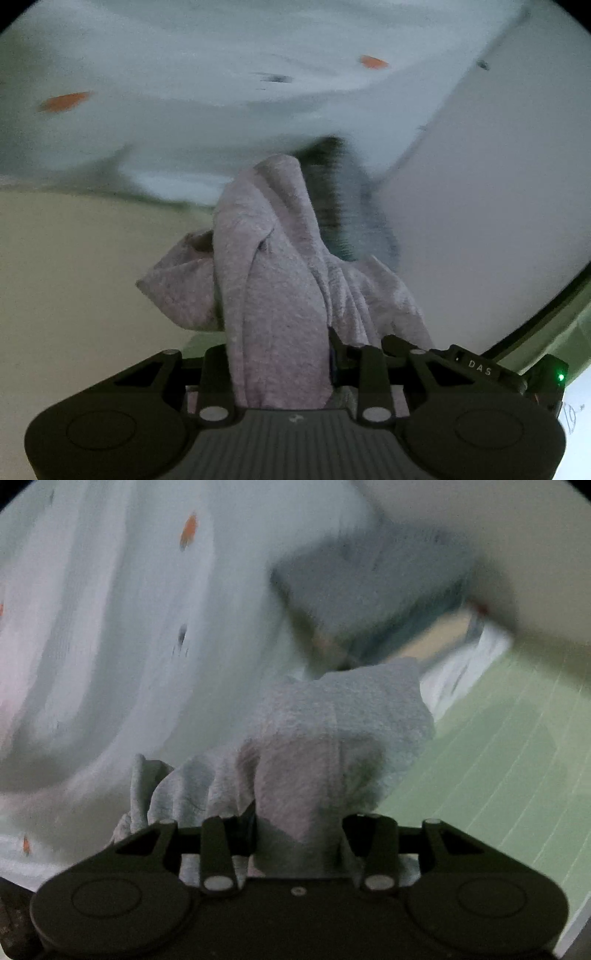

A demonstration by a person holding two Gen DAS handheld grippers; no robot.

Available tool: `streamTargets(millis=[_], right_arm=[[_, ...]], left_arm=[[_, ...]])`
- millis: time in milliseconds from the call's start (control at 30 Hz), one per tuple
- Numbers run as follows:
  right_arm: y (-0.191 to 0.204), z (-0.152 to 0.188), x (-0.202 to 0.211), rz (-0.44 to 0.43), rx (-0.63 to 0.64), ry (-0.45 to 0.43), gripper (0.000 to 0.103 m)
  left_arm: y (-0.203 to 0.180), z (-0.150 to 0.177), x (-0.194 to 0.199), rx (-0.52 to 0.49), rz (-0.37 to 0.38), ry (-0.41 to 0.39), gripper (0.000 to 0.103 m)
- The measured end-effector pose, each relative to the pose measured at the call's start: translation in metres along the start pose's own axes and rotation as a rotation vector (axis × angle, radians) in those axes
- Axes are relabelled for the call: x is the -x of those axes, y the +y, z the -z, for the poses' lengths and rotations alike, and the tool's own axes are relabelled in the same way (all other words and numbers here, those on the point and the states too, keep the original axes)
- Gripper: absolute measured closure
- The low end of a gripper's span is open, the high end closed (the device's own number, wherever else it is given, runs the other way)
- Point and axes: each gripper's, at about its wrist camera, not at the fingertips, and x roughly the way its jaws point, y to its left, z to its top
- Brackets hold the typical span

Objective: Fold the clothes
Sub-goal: 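Carry the hoodie bundle with both grippers onto the stack of folded clothes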

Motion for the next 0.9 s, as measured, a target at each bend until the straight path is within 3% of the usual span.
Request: streamTargets(millis=[167, 367, 433, 467, 500, 533, 600, 667, 700, 800, 833, 900], right_arm=[[-0.052, -0.108, 0.008, -0.053, 0.101, -0.114, 0.062], [-0.077, -0.247, -0.014, -0.132, 0.262, -0.243, 0.063], [-0.077, -0.287, -0.033, -0.146, 0.305, -0.278, 0.062], [-0.081, -0.305, -0.051, -0.139, 0.31, -0.272, 0.06], [-0.085, -0.321, -0.072, -0.127, 0.311, -0.26, 0.049], [-0.09, -0.33, -0.094, -0.075, 0.314, -0.255, 0.032], [-0.1, -0.338, -0.14, 0.1, 0.321, -0.272, 0.012], [-0.109, -0.332, -0.167, 0.248, 0.355, -0.298, 0.014], [-0.113, -0.325, -0.175, 0.271, 0.36, -0.319, 0.014], [-0.119, -0.308, -0.191, 0.245, 0.352, -0.363, 0.014], [-0.118, -0.303, -0.203, 0.251, 0.368, -0.352, 0.014], [-0.118, -0.298, -0.232, 0.244, 0.417, -0.265, 0.019]], left_arm=[[-0.081, -0.031, -0.088, -0.046, 0.071, -0.102, 0.069], [-0.144, -0.105, -0.168, -0.08, 0.114, -0.242, 0.069], [-0.159, -0.134, -0.192, -0.123, 0.096, -0.291, 0.068], [-0.16, -0.145, -0.206, -0.123, 0.037, -0.309, 0.066], [-0.161, -0.156, -0.219, -0.123, -0.022, -0.328, 0.058], [-0.161, -0.166, -0.233, -0.122, -0.083, -0.344, 0.052], [-0.149, -0.175, -0.252, -0.085, -0.24, -0.346, 0.05], [-0.134, -0.177, -0.272, -0.076, -0.336, -0.339, 0.048], [-0.126, -0.177, -0.281, -0.072, -0.383, -0.335, 0.043], [-0.106, -0.178, -0.302, -0.068, -0.454, -0.322, 0.039], [-0.098, -0.178, -0.307, -0.052, -0.469, -0.32, 0.032], [-0.083, -0.178, -0.318, -0.022, -0.498, -0.316, 0.029]])
